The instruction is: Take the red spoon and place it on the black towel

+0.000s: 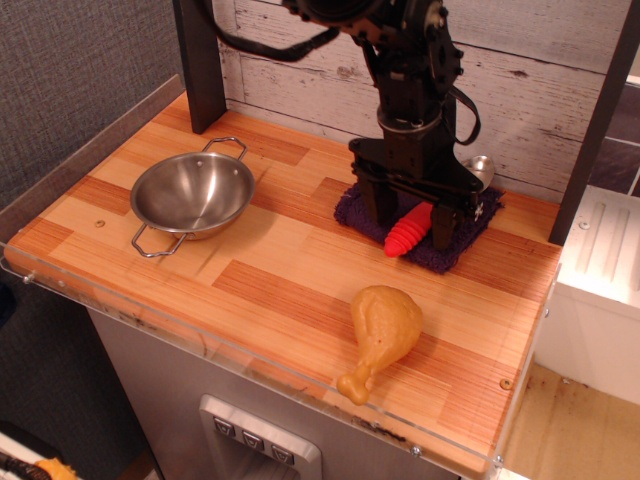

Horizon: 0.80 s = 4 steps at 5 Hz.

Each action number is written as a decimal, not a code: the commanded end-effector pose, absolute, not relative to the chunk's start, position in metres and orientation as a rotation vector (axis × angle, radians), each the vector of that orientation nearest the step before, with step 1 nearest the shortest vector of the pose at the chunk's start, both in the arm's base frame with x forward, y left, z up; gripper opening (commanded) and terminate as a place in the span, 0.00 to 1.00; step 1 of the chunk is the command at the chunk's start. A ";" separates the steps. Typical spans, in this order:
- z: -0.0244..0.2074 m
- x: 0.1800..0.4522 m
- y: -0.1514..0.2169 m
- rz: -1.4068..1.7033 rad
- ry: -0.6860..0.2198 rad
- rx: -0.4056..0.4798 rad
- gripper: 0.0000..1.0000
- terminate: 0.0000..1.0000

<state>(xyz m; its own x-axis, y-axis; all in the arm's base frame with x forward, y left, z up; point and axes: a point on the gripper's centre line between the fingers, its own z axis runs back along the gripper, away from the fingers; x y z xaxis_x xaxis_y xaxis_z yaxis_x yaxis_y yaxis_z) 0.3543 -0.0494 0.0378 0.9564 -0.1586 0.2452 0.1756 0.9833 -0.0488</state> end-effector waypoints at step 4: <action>0.106 0.287 0.028 0.005 -0.182 -0.011 1.00 0.00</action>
<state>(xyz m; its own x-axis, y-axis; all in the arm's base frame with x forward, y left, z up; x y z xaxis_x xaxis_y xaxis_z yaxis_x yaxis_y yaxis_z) 0.2893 0.0317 0.0885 0.9895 0.0106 0.1440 -0.0083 0.9998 -0.0168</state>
